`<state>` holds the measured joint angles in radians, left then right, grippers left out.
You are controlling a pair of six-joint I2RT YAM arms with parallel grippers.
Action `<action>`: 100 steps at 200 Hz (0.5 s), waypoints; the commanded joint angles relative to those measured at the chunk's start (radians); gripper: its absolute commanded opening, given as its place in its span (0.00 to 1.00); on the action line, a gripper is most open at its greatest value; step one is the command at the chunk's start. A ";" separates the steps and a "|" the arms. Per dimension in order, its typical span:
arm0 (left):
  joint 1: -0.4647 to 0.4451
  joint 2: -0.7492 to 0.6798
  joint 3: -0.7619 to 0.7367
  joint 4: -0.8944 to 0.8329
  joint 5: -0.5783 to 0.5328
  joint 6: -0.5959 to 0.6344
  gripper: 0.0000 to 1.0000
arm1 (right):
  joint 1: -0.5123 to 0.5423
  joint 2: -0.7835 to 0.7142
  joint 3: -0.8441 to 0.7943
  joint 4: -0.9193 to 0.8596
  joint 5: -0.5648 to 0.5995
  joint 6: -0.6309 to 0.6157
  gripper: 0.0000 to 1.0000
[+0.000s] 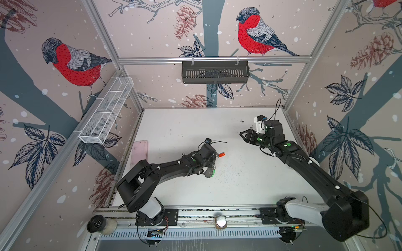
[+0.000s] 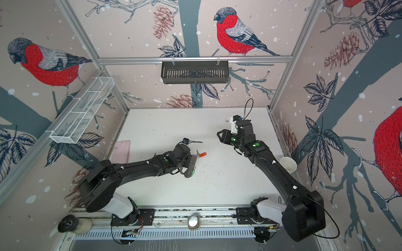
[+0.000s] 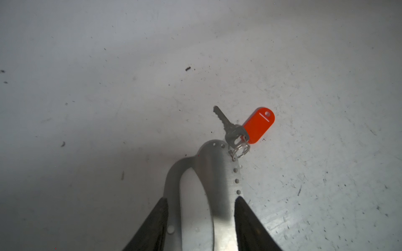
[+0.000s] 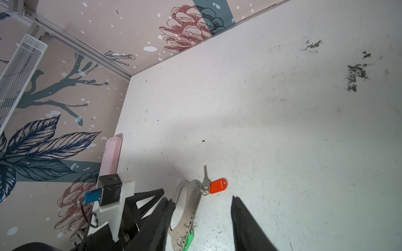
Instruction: Put the keys on the keyring
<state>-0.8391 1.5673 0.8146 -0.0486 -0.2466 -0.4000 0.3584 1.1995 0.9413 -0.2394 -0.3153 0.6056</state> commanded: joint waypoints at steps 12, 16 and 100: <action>0.005 0.076 0.040 -0.040 0.075 -0.050 0.47 | 0.014 0.022 -0.043 -0.007 -0.025 -0.041 0.48; 0.005 0.086 0.042 -0.042 0.075 -0.054 0.47 | 0.017 0.025 -0.052 -0.010 -0.026 -0.043 0.48; 0.019 0.137 0.021 -0.047 0.068 -0.091 0.46 | 0.086 0.116 -0.092 0.016 -0.006 -0.056 0.48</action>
<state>-0.8288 1.6974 0.8398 -0.0723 -0.1600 -0.4713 0.4282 1.2964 0.8318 -0.2371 -0.3359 0.5720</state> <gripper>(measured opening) 0.462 0.485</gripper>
